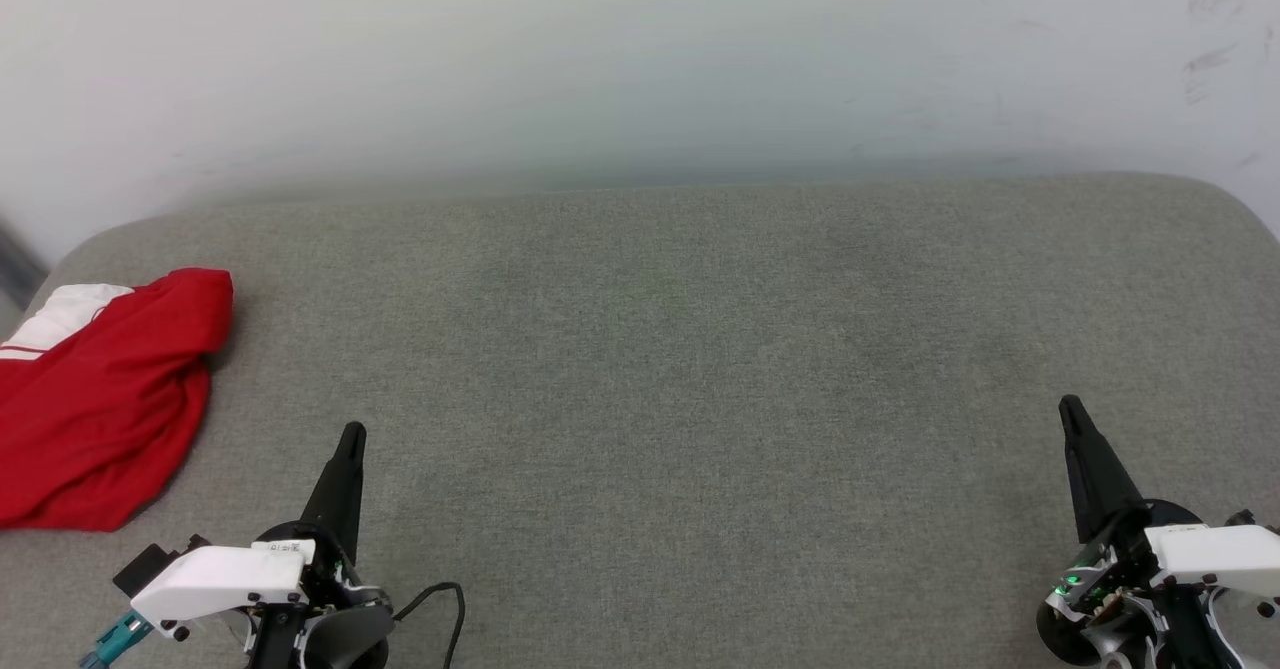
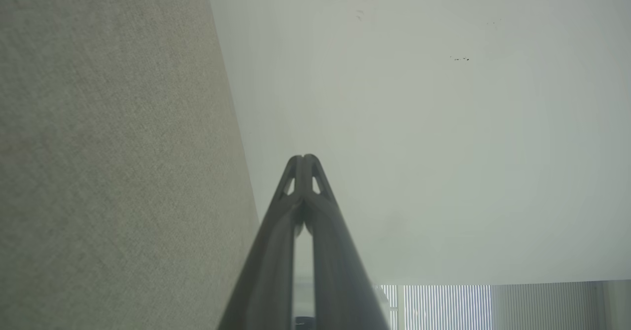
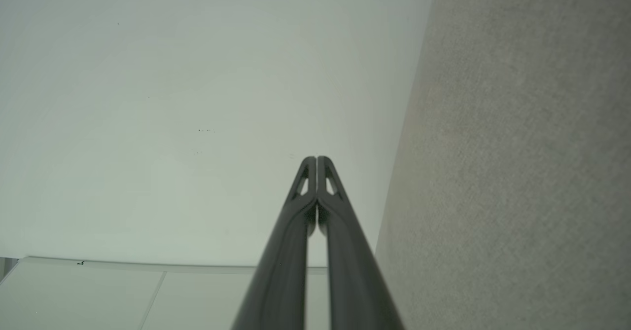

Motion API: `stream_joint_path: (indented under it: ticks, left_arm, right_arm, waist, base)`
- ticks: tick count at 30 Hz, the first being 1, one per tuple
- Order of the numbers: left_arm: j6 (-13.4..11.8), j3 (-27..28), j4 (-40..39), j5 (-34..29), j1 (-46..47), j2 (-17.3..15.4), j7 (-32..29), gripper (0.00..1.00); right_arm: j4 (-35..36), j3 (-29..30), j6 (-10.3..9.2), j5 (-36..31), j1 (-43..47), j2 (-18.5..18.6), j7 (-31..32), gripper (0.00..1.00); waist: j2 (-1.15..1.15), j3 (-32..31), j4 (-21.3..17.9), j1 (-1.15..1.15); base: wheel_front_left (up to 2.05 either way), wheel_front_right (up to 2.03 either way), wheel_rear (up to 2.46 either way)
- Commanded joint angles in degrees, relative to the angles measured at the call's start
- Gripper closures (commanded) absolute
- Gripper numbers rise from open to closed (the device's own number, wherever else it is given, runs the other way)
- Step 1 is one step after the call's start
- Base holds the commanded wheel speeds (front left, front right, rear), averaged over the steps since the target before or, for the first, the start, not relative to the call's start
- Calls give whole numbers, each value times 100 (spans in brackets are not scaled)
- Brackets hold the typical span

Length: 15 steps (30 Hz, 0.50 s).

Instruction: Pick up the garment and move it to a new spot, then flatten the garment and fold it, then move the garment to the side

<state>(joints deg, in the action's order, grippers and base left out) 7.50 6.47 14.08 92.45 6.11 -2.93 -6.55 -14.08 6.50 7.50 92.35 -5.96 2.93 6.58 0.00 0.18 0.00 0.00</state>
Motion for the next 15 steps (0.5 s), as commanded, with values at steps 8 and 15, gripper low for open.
stream_joint_path:
  ticks: [8, 15]
  left_arm:
    - [12, 15, -3, -20, 42, 8, 1, 100]
    - [12, 15, -3, -20, 42, 8, 1, 100]
  right_arm:
    - [1, -2, -3, -7, -77, -10, -6, 100]
    - [1, -2, -3, -7, -77, -10, -6, 100]
  waist:
    - [0, 0, 0, 0]
    - [0, 0, 0, 0]
  base:
    - [0, 0, 0]
    - [0, 0, 0]
